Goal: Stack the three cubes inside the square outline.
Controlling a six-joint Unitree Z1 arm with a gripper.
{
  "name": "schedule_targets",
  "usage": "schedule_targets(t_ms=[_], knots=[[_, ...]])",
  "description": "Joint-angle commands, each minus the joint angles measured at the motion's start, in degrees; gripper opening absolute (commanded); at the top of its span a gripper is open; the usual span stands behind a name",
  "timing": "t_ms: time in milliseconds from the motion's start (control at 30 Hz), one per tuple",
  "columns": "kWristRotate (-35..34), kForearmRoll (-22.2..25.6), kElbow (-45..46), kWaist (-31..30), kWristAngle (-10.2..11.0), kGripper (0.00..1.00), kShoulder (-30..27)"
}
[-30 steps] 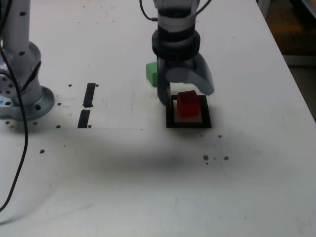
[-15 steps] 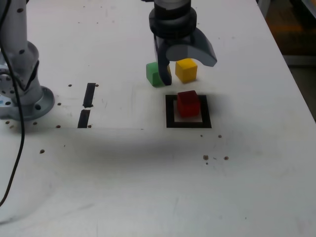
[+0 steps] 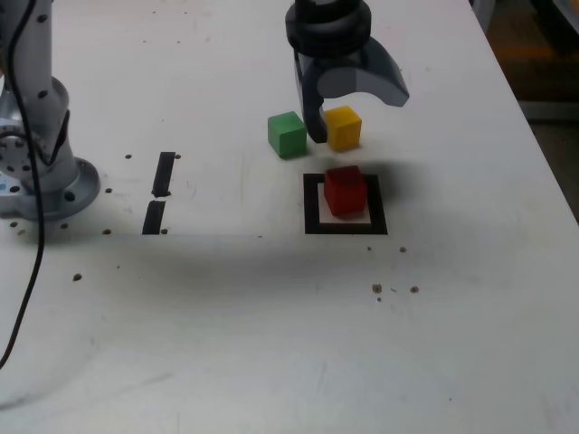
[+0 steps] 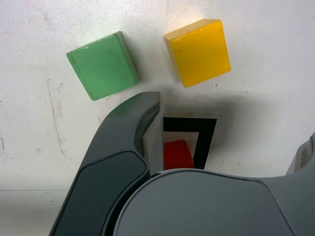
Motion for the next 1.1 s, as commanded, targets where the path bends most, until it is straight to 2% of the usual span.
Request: schedule_targets(t_ms=[0,533,867,1067], knots=[[0.35,-0.07,-0.93,0.32,-0.25,1.00,0.58],[4.43,-0.72,-1.76,6.56,-3.70,1.00,4.15],[9.66,-2.79,-1.79,11.42,-9.23,0.99,7.38],[10.98,-2.63,-1.61,13.03,-10.25,0.91,7.96]])
